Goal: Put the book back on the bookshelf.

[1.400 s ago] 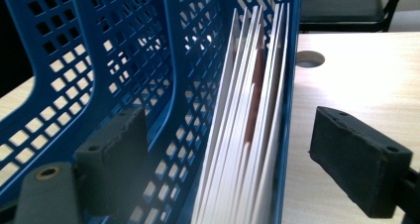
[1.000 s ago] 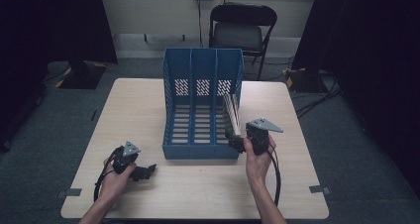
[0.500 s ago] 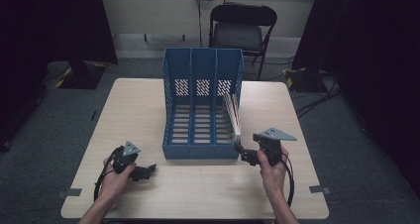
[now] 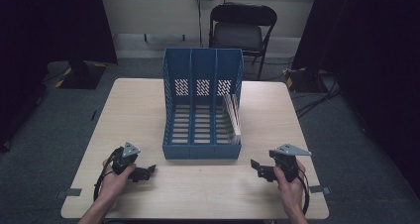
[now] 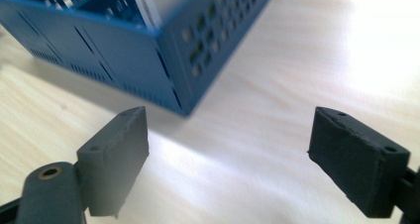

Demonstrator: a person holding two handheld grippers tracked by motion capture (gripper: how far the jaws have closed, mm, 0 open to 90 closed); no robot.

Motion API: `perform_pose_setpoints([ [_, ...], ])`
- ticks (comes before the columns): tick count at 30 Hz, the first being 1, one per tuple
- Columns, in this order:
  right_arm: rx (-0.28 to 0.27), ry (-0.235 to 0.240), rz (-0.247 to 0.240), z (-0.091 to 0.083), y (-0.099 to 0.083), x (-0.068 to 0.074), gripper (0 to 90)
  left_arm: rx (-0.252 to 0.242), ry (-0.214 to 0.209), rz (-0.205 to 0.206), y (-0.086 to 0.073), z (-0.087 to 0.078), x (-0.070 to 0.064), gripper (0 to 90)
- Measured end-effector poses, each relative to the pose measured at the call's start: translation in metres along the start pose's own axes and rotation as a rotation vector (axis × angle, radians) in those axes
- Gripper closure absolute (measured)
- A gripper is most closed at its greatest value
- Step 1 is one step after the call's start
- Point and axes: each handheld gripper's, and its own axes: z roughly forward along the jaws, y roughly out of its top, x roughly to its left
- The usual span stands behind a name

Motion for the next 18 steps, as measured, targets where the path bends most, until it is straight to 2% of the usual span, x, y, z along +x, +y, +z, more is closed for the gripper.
perform_pose_setpoints([
  [9, 0.127, -0.079, 0.004, 0.004, -0.029, -0.023, 14.5, 0.000, 0.006, 0.001, 0.000, 0.000, 0.000, 0.0],
  [10, 0.149, -0.106, -0.003, 0.007, -0.031, -0.025, 14.8, 0.004, 0.007, 0.003, 0.000, 0.000, 0.000, 0.0],
  [12, 0.153, -0.122, 0.014, 0.009, -0.035, -0.029, 14.6, 0.011, 0.011, 0.007, 0.000, -0.001, -0.001, 0.0],
  [13, 0.169, -0.142, 0.002, 0.009, -0.037, -0.029, 14.3, 0.013, 0.017, 0.003, 0.000, -0.001, -0.002, 0.0],
  [14, 0.176, -0.177, -0.035, 0.010, -0.039, -0.030, 13.3, 0.007, 0.020, -0.006, 0.000, 0.000, -0.002, 0.0],
  [17, 0.153, -0.191, -0.022, 0.011, -0.041, -0.031, 12.1, 0.010, 0.022, -0.007, 0.000, -0.001, -0.003, 0.0],
  [18, 0.136, -0.182, -0.031, 0.012, -0.042, -0.031, 11.7, 0.009, 0.022, -0.008, 0.000, -0.001, -0.003, 0.0],
])
